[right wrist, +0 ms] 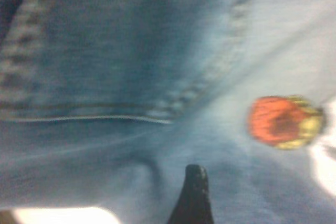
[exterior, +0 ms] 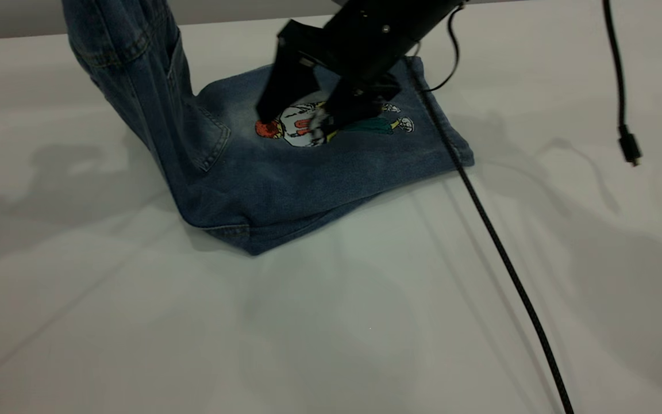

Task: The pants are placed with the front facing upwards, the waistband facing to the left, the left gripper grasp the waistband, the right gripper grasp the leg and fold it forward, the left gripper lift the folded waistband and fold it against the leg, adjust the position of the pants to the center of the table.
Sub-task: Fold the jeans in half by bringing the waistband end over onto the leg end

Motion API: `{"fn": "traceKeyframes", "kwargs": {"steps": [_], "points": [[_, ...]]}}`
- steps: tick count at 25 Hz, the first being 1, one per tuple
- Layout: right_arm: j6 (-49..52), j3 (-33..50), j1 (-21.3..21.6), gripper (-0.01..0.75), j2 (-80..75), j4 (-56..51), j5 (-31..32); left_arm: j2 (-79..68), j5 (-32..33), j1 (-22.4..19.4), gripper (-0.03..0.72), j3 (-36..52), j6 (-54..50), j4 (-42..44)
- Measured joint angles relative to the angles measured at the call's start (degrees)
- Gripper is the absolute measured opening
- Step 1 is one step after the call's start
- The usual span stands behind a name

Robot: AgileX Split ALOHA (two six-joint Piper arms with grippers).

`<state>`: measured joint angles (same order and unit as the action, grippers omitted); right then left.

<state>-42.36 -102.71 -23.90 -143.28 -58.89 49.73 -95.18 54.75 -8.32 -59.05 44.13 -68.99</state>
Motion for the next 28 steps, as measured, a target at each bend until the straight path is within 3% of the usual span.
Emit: {"fn": "traceKeyframes", "kwargs": {"steps": [6, 18, 28], "points": [[4.48, 0.00, -0.11, 0.531, -0.59, 8.10, -2.40, 0.00, 1.11, 1.42, 0.108, -2.79, 0.28, -0.16], [4.41, 0.02, -0.16, 0.528, -1.27, 4.45, -0.01, -0.19, -4.79, 10.43, 0.108, -5.20, -0.35, -0.03], [2.68, 0.04, 3.56, 0.528, 7.42, 4.72, 0.27, -0.19, -3.97, 10.97, 0.108, -5.20, -0.35, -0.32]]}}
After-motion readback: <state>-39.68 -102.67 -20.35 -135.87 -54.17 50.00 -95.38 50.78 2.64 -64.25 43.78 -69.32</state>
